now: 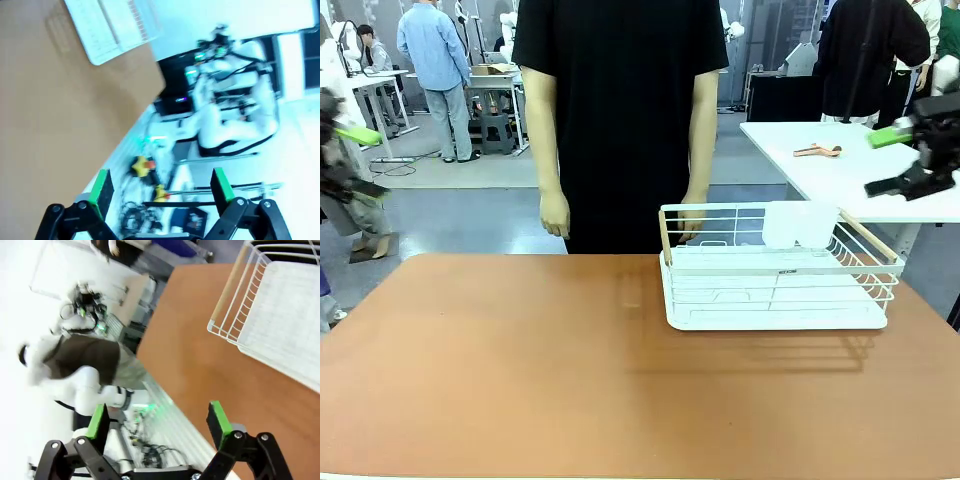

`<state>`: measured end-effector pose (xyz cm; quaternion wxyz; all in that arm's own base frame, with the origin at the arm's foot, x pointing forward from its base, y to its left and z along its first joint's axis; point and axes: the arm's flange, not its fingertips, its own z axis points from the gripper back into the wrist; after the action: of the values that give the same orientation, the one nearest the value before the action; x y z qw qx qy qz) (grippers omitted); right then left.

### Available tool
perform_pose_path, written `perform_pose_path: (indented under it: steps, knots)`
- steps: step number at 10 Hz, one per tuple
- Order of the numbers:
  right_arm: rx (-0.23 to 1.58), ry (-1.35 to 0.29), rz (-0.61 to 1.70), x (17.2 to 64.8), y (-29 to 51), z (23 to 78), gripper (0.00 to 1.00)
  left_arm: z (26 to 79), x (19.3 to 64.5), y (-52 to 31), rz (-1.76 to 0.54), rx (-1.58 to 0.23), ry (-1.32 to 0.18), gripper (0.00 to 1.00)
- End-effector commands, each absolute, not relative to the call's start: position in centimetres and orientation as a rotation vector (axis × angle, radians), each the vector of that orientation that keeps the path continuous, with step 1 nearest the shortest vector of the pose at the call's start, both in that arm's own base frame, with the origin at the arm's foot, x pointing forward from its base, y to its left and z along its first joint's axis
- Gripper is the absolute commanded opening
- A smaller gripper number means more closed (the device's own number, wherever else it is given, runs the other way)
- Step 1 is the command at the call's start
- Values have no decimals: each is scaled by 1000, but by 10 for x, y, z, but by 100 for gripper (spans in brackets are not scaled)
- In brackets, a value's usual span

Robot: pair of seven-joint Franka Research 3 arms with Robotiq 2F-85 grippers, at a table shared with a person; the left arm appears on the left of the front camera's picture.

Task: Clean the table.
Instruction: Pick up the Lint Roller when the human hands it over.

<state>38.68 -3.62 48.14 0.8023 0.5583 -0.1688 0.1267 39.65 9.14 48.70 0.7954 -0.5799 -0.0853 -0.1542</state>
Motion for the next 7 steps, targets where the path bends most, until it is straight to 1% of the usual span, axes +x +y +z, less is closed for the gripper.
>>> perform_pose_path:
  steps: [1,4,6,7]
  knots:
    - [1210,-341,140,394,-65,470,100,485,410,124,-120,-1324,-202,100]
    - [1303,-347,12,379,-119,448,100,483,378,179,-90,-1322,-265,100]
    - [1328,-367,-12,370,-134,441,100,489,358,207,-83,-1316,-316,100]
    - [1335,-373,-13,369,-138,439,100,491,353,213,-88,-1293,-309,100]
